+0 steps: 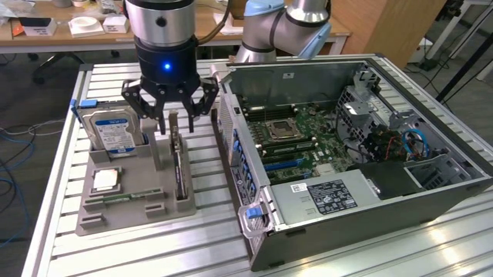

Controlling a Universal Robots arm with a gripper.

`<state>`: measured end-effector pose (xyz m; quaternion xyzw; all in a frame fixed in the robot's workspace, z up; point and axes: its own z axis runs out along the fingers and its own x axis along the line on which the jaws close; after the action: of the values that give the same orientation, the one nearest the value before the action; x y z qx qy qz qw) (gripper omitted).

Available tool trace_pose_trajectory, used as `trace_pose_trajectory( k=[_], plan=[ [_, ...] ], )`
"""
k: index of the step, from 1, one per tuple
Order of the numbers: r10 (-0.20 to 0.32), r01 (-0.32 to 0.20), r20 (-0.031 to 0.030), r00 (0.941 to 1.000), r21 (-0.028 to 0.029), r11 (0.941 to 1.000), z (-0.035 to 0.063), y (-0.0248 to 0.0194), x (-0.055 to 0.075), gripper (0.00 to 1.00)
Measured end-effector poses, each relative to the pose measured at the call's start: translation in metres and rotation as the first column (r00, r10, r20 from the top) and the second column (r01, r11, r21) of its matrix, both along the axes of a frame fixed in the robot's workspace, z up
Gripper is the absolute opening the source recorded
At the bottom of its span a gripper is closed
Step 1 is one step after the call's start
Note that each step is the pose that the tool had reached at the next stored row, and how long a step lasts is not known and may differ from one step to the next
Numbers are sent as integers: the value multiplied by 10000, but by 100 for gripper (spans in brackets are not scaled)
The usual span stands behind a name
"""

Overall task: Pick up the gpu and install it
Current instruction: 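Pick up the gpu and move the gpu toward the slot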

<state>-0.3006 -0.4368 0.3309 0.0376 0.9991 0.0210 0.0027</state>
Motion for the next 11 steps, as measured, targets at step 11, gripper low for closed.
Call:
trace_pose_trajectory(
  k=[11],
  plan=[
    [0, 0, 0, 10000, -4, 10000, -14, -34, 0, 53]
  ],
)
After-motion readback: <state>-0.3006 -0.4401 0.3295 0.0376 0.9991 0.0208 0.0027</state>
